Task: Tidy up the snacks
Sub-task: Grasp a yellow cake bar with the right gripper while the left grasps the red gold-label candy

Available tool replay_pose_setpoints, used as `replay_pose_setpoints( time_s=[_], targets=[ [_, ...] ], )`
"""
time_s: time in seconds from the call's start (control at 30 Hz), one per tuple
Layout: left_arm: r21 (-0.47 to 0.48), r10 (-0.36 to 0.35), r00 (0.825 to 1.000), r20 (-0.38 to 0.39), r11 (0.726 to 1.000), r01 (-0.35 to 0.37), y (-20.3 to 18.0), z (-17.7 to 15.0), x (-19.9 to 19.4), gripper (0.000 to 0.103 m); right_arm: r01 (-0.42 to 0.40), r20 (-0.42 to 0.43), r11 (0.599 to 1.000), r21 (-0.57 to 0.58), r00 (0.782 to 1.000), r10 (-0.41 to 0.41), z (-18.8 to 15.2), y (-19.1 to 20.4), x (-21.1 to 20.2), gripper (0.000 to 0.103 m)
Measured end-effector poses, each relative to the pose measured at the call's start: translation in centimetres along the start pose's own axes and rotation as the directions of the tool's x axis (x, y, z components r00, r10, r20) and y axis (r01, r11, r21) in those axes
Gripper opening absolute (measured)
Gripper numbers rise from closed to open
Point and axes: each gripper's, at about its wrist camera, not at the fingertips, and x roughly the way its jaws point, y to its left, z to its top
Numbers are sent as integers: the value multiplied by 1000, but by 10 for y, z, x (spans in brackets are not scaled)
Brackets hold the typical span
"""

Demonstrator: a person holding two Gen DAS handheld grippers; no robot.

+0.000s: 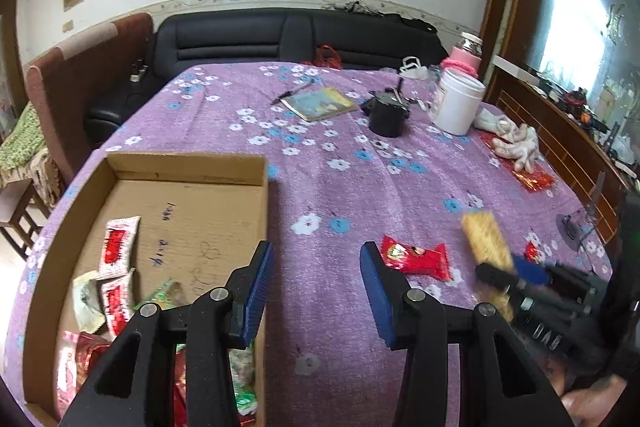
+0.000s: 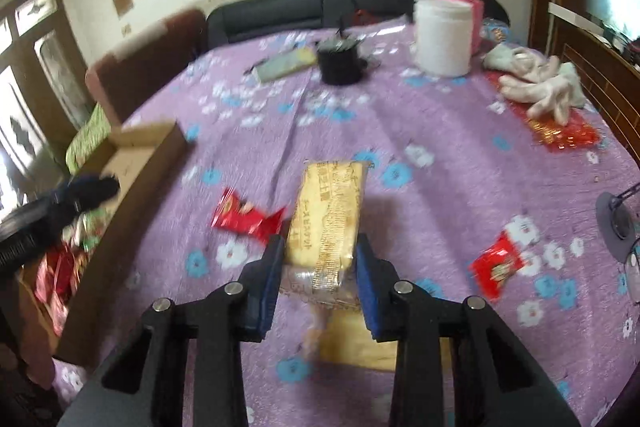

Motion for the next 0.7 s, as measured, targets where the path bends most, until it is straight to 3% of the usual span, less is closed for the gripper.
replay_pose_setpoints(
  time_s=[0.17,0.3,0.37,0.43,0.6,0.7],
  targets=[
    [72,-68,997,-23,995,70,-22,-4,8,47,-67,-4,992,107,998,68,4,-29,0,33],
    [35,-146,982,-118,988,151,-37,0,24,48,-111,-3,977,184,994,113,6,-43,-1,33],
    [2,-167,973,-157,986,169,-44,8,31,62,-118,12,974,192,993,118,7,-46,-7,33],
    [-25,-186,964,-188,982,185,-51,18,41,67,-130,28,971,200,992,127,8,-47,-12,33],
    [-48,-139,962,-235,990,132,-68,38,75,67,-157,48,966,204,988,150,9,-47,-18,34],
    [-44,-108,953,-283,994,100,-72,34,95,63,-165,53,963,212,986,157,9,-50,-20,34]
  ],
)
